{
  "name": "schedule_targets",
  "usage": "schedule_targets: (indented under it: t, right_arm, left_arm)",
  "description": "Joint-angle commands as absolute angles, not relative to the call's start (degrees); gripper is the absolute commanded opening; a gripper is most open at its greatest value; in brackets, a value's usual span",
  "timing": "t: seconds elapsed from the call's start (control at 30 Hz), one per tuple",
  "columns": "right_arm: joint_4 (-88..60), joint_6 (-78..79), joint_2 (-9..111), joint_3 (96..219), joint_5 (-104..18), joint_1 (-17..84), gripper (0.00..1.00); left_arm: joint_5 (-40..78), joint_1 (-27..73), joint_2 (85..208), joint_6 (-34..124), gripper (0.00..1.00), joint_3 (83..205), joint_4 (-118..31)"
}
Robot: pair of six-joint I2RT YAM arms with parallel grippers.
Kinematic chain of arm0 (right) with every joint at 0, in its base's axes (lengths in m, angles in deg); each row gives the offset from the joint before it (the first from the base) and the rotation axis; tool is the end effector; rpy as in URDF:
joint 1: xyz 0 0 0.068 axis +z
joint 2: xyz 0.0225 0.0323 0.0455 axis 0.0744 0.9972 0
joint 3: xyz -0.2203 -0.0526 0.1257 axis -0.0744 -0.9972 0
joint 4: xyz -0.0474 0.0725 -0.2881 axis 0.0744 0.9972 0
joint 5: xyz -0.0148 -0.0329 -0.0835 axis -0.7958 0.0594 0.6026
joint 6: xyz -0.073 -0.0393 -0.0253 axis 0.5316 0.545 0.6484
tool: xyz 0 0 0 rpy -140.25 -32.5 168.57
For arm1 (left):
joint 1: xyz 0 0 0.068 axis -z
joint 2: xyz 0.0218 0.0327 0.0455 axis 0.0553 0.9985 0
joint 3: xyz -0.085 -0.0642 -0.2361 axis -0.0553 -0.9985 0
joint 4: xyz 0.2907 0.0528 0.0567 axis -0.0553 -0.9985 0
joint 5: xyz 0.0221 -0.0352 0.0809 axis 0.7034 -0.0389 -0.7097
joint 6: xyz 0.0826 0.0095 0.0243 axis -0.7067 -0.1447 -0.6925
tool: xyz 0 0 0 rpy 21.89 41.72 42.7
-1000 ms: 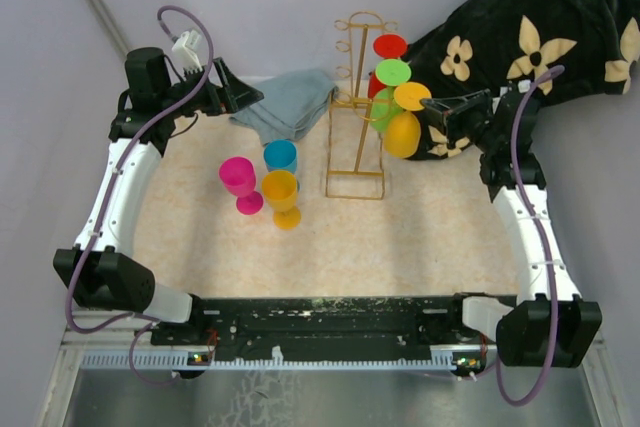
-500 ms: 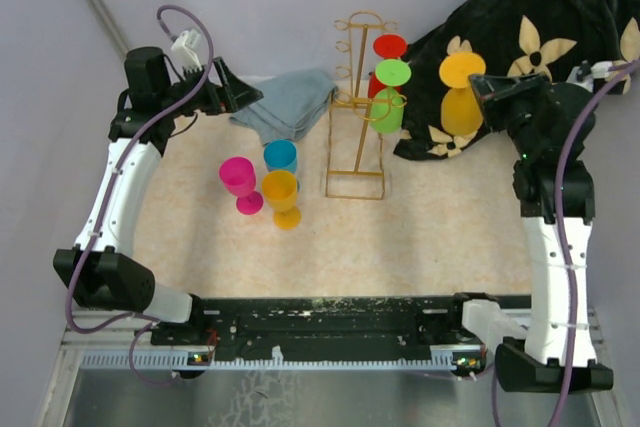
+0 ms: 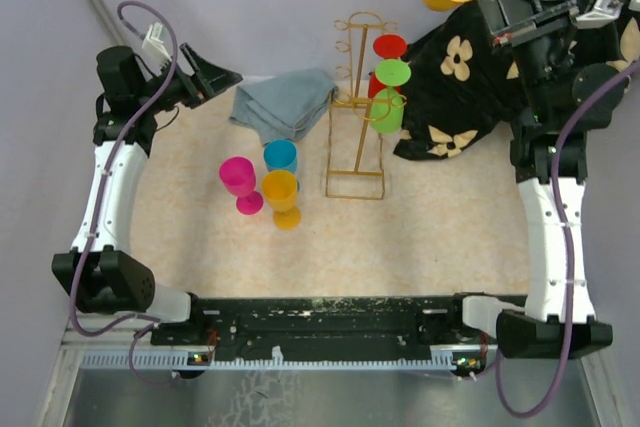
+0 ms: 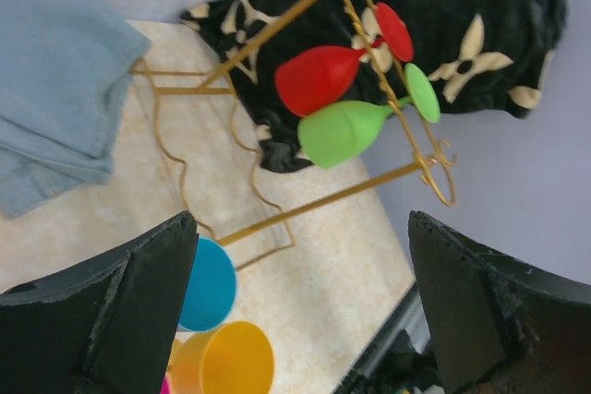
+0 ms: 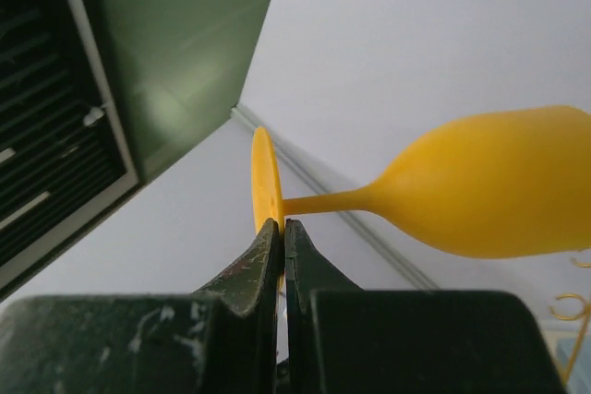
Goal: Take the wine glass off the wine glass rack
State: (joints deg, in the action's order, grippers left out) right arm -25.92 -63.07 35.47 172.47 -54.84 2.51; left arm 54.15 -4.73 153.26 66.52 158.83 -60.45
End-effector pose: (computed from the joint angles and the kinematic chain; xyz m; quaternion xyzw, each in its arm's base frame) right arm 0.2716 0.0168 0.6016 0.1447 0.4498 0.5583 0.6819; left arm 0.3956 -0.0421 0.4226 0.0129 0.7506 -0.4375 0.4950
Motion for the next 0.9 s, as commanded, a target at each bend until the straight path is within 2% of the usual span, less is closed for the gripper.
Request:
schedule_targets:
  t: [0.0, 0.13, 0.3, 0.53, 0.87]
  right_arm:
    - [-45.9, -72.15, 40.06, 173.08, -63.51, 7.1, 0.0]
    - [-47.29, -71.28, 41.17, 170.96, -62.62, 12.92, 0.0]
    - [-47.47, -70.4, 43.48, 170.7, -62.31, 17.65, 0.0]
    - [-49.93, -70.48, 48.15, 171.07, -61.27, 25.93, 0.0]
    - [-61.78, -75.64, 51.88, 162.97, -58.79, 35.8, 0.0]
  left_arm:
    - [63.19, -4.41, 152.1, 76.86, 1.0, 157.06, -47.54]
    - [65.26, -4.48, 152.93, 79.5, 1.0, 158.36, -43.75]
    - [63.17, -4.72, 153.52, 71.81, 1.0, 163.24, -49.21]
    - [64.76, -7.26, 151.34, 75.27, 1.0, 159.93, -45.74]
    - [73.06, -10.98, 145.82, 102.49, 1.0, 145.95, -11.68]
